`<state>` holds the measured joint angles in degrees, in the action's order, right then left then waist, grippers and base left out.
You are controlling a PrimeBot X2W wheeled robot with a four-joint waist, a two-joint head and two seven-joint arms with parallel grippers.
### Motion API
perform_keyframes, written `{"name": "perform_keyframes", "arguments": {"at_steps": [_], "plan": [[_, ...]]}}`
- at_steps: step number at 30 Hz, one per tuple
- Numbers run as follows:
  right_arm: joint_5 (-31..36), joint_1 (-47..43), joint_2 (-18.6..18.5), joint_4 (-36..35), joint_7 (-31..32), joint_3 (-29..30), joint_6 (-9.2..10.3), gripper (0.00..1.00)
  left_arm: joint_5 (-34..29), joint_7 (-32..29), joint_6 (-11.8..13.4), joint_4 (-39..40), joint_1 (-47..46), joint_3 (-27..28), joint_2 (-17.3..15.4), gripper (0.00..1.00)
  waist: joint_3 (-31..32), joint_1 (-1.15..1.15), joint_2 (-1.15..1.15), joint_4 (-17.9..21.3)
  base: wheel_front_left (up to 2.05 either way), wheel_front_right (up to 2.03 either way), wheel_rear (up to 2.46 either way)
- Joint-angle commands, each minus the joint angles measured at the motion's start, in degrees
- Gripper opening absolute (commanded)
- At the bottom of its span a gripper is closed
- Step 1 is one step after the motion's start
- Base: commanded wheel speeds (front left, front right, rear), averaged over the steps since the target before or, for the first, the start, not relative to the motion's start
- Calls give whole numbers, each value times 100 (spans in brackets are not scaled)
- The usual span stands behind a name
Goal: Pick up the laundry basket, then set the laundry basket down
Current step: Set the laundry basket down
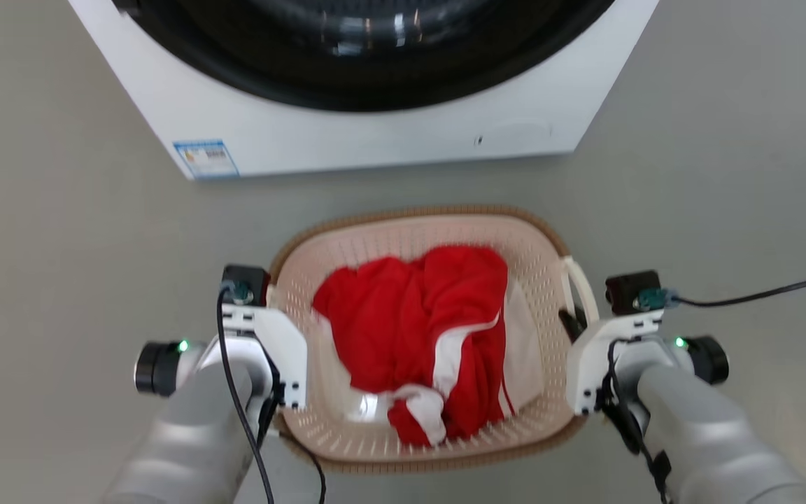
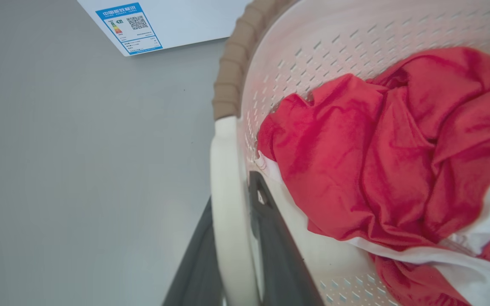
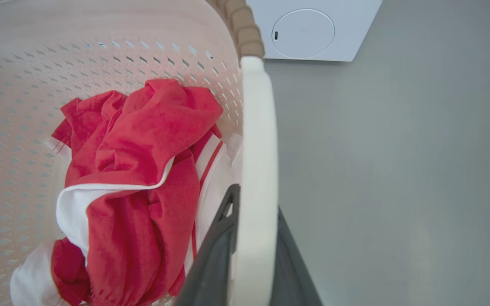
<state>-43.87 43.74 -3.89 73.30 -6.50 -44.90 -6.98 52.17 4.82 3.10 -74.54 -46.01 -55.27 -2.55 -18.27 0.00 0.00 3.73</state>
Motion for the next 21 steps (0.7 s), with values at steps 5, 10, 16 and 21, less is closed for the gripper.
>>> {"name": "perform_keyframes", "arguments": {"at_steps": [5,10,16,21], "plan": [[151,412,101,-21,-386,-12,-51,0,-154,140,102,63,-549,71,-119,0,-872,0,0,-94,0,0,0],[231,729,88,20,-559,50,-51,0,-198,222,161,62,-940,61,-158,0,-1418,0,0,-78,0,0,0],[355,1106,48,42,-716,104,-51,0,-217,366,225,62,-1461,92,-201,0,-2055,0,0,-66,0,0,0],[461,1448,4,47,-817,205,-51,0,-165,540,227,62,-1850,185,-251,0,-2524,0,0,-45,0,0,0]]}}
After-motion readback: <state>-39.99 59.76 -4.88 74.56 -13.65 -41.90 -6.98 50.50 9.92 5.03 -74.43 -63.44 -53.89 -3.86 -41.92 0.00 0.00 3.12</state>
